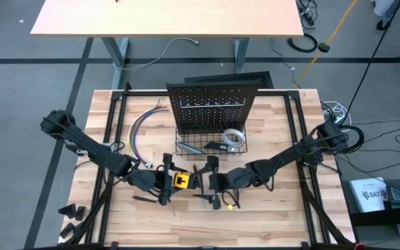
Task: Hang tools onto peg board
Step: Hang the tape measure onto the wire basket on the pegboard
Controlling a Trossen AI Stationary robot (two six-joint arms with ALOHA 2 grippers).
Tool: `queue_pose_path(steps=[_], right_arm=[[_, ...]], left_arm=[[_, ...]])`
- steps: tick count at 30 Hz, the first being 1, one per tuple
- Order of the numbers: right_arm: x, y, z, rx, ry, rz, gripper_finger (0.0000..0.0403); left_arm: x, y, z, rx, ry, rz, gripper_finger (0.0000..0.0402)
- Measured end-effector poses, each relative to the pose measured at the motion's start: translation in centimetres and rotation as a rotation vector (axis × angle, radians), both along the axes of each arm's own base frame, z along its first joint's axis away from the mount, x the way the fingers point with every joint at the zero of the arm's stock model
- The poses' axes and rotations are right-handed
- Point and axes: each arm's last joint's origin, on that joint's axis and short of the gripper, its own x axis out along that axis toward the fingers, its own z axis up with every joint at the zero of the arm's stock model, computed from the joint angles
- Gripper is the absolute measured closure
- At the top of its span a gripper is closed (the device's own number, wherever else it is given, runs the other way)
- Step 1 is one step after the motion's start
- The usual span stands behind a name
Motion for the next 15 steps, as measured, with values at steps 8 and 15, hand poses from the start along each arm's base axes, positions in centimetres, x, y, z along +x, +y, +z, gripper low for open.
queue_pose_path(steps=[8, 15], right_arm=[[1.15, 0.11, -0.32, -0.029, 0.018, -0.099, 0.0065], [1.18, -0.08, -0.38, -0.015, 0.021, -0.143, 0.0078]], left_arm=[[0.01, 0.14, -0.05, 0.01, -0.002, 0.028, 0.0134], [0.03, 0.19, -0.04, -0.012, -0.005, 0.044, 0.0134]])
